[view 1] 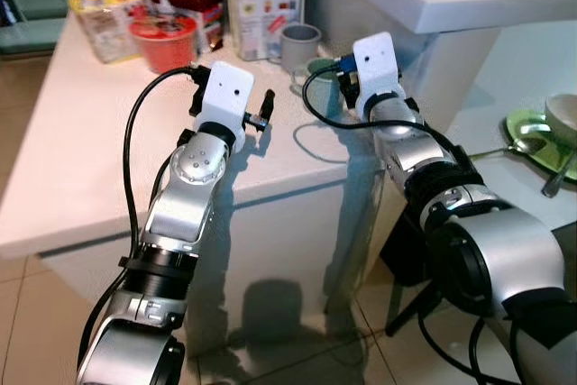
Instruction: Setting the table
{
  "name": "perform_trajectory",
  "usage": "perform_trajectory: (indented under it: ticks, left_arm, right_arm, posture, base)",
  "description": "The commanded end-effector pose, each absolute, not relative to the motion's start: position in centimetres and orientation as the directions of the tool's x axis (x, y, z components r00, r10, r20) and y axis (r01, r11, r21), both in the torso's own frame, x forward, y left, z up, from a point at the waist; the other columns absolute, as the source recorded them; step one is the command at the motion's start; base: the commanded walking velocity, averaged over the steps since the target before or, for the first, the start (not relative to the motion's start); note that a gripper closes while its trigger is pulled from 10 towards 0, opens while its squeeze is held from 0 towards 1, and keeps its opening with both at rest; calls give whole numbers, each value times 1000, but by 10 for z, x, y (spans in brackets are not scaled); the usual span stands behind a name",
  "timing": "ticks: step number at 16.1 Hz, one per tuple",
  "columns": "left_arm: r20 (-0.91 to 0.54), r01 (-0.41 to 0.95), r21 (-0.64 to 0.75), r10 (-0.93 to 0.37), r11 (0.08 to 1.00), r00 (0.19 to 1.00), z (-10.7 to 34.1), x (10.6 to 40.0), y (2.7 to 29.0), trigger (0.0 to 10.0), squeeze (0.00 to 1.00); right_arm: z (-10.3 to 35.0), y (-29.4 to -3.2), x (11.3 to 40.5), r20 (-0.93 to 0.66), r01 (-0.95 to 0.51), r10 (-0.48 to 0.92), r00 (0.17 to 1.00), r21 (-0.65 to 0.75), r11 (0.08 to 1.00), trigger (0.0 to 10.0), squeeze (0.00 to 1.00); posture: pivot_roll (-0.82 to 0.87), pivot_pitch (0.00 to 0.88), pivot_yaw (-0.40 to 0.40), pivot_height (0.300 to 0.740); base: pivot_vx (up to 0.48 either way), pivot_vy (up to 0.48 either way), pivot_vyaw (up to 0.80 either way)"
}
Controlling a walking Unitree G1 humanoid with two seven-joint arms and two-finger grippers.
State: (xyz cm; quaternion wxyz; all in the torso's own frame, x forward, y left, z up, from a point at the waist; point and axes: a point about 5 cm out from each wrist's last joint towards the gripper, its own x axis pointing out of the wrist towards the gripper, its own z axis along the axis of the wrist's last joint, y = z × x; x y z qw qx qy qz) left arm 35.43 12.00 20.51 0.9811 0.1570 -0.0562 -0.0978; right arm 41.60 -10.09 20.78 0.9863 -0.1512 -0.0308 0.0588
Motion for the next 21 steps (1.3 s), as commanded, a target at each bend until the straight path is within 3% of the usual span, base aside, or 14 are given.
perform_trajectory:
  ticks: [1,5,9,14,21]
  left_arm:
    - [99,167,320,-208,933,973,210,357,119,10000,0]
    - [101,168,312,-209,935,973,210,356,116,10000,0]
    - [110,168,296,-208,940,972,211,356,115,10000,0]
    - [105,173,304,-214,937,971,212,358,115,10000,0]
    - [104,151,309,-191,939,976,214,361,122,10000,0]
  right_arm:
    - [214,-103,418,56,-94,117,992,-306,947,10000,0]
    - [215,-101,418,47,-113,133,990,-304,946,10000,0]
    - [221,-94,418,57,-145,169,984,-299,943,10000,0]
    - [185,-75,410,-169,-311,297,940,-62,948,10000,0]
    - [174,-64,404,-207,-377,359,910,-57,924,10000,0]
  posture:
    - [184,0,-40,740]
    - [185,0,-43,740]
    - [184,0,-45,740]
    - [184,0,-45,740]
    - [185,0,-45,740]
  base:
    - [266,0,0]
    - [353,0,0]
    - [0,0,0]
    - [0,0,0]
    - [0,0,0]
